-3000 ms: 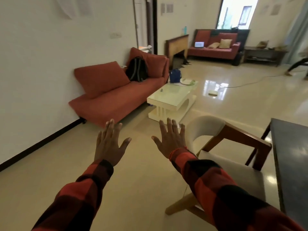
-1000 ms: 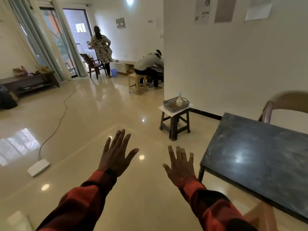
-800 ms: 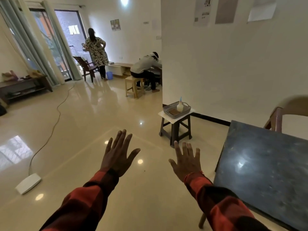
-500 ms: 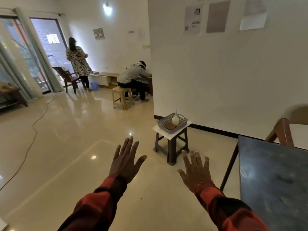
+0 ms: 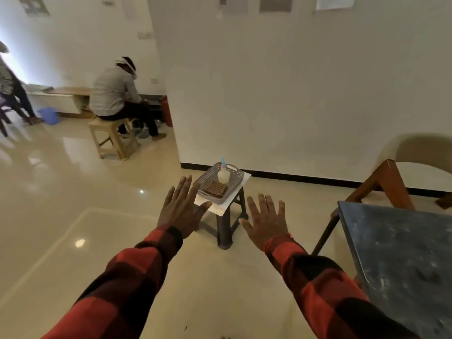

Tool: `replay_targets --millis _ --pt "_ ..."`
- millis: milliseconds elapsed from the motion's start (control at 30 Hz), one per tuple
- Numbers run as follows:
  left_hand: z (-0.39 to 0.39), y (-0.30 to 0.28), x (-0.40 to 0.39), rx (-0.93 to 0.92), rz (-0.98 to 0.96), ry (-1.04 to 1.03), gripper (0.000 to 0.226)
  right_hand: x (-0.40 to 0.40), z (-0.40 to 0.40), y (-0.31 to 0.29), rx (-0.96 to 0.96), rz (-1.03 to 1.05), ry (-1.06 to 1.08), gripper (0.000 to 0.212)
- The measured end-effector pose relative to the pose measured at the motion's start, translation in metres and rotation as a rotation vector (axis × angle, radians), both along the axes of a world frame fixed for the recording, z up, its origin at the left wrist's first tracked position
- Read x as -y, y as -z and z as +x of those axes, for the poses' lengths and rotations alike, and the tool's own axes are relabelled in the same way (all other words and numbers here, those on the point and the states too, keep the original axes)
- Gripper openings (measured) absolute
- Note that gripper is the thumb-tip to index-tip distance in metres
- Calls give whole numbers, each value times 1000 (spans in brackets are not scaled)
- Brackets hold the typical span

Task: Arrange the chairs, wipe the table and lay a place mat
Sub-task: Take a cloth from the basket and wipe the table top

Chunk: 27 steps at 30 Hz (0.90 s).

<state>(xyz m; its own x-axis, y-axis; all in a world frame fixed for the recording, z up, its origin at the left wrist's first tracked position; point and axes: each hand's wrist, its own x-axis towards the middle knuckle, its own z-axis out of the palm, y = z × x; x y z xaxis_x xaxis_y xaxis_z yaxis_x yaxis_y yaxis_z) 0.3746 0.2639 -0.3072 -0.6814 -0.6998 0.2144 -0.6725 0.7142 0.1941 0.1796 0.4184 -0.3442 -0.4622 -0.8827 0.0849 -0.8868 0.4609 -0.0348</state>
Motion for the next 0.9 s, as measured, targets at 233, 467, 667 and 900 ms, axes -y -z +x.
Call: replay_targets --millis 233,467,667,900 --pt "-87 27 135 17 33 62 80 140 -81 29 64 31 47 72" --pt "-159 40 255 49 130 117 84 254 -142 38 151 46 29 74" --pt "-220 69 348 51 266 206 86 332 -181 53 228 43 24 76" --pt "-287 126 451 134 390 365 87 420 -217 107 294 95 186 75"
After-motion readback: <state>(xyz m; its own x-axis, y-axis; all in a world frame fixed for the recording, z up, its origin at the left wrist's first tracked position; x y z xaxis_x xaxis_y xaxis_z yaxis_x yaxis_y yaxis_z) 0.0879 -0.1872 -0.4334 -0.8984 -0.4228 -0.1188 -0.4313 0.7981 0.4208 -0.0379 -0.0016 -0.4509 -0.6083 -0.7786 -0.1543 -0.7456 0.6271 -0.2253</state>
